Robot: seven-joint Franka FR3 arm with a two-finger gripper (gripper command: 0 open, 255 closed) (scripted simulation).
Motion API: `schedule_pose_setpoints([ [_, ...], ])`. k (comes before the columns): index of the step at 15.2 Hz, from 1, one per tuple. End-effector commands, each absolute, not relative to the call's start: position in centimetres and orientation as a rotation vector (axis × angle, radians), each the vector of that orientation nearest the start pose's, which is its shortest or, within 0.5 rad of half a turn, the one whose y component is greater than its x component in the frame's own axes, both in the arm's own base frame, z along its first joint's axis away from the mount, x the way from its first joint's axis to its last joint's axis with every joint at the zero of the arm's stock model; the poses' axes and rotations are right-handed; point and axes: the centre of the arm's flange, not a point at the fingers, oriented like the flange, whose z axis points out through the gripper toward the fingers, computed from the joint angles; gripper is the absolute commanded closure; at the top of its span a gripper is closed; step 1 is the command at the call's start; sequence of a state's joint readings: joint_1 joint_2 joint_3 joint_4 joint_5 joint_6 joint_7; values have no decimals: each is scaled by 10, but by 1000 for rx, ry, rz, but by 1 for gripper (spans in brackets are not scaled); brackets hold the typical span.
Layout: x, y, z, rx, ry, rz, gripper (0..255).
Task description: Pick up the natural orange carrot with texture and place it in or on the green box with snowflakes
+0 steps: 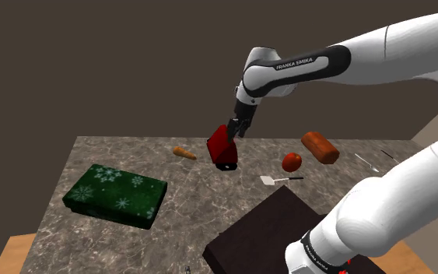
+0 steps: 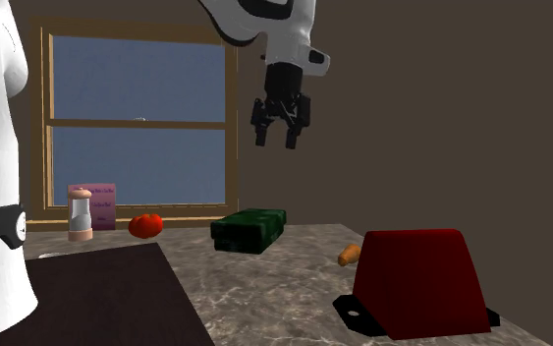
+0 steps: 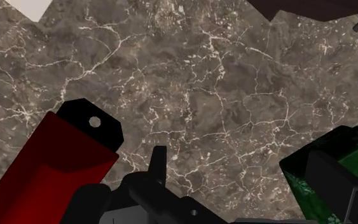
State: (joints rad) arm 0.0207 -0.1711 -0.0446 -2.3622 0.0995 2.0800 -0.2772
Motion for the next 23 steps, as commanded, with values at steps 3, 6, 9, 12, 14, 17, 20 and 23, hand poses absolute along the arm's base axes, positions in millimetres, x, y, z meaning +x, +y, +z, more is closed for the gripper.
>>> schedule_pose_setpoints([
  [3,501,-4,347,-3008,-338,137,0],
  [6,529,-3,319,-3002,-362,130,0],
  [9,557,-1,291,-2996,-387,124,0],
  [12,585,1,264,-2990,-411,118,0],
  [14,604,3,245,-2985,-428,114,0],
  [17,632,6,218,-2978,-452,108,0],
  [20,660,10,191,-2972,-476,102,0],
  [23,688,14,164,-2964,-500,96,0],
])
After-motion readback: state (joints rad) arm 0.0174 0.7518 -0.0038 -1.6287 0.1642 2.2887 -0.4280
